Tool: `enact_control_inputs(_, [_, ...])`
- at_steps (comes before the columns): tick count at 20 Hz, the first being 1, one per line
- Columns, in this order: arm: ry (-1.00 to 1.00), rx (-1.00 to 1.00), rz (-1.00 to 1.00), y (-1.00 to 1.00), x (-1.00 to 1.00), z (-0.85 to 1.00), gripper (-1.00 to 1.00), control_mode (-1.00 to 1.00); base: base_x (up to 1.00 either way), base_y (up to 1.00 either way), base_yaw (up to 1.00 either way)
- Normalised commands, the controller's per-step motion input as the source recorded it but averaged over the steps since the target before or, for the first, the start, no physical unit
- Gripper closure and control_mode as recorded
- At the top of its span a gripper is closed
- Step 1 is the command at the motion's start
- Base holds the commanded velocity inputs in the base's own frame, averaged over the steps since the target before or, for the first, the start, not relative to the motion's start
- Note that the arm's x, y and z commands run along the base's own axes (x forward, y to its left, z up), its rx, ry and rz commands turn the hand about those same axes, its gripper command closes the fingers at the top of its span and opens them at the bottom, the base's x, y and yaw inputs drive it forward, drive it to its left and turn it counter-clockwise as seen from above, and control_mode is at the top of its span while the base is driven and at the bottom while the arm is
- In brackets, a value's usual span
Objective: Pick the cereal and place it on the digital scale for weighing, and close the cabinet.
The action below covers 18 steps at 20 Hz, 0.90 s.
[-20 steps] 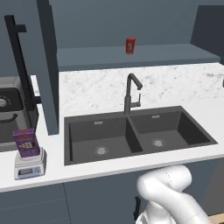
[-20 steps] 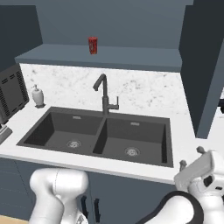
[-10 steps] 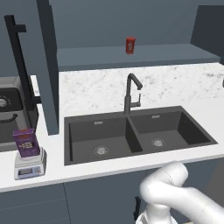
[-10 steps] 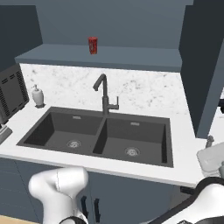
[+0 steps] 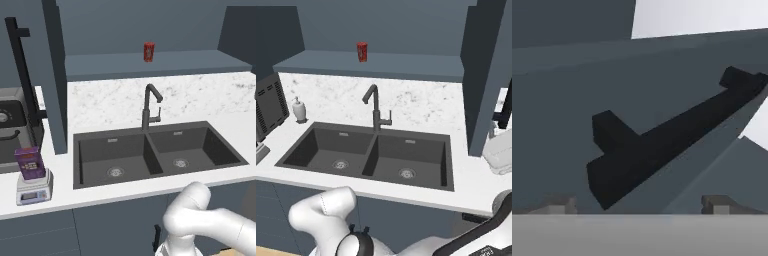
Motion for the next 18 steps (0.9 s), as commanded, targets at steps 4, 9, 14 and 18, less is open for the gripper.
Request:
enact_control_inputs(4, [-0.23, -0.06, 0.45, 1.00, 0.35, 1.00, -1.00, -1.00, 0.00, 0.00, 0.00])
enact_control_inputs(9, [-0.30, -0.13, 0.16, 1.00, 0.63, 0.63, -1.00, -1.00, 0.00, 0.00, 0.00])
enact_control_inputs(14, [-0.05, -0.12, -0.05, 1.00, 1.00, -0.21, -1.00, -1.00, 0.00, 0.00, 0.00])
enact_control_inputs(18, [0.00, -0.08, -0.08, 1.00, 1.00, -0.56, -1.00, -1.00, 0.00, 0.00, 0.00])
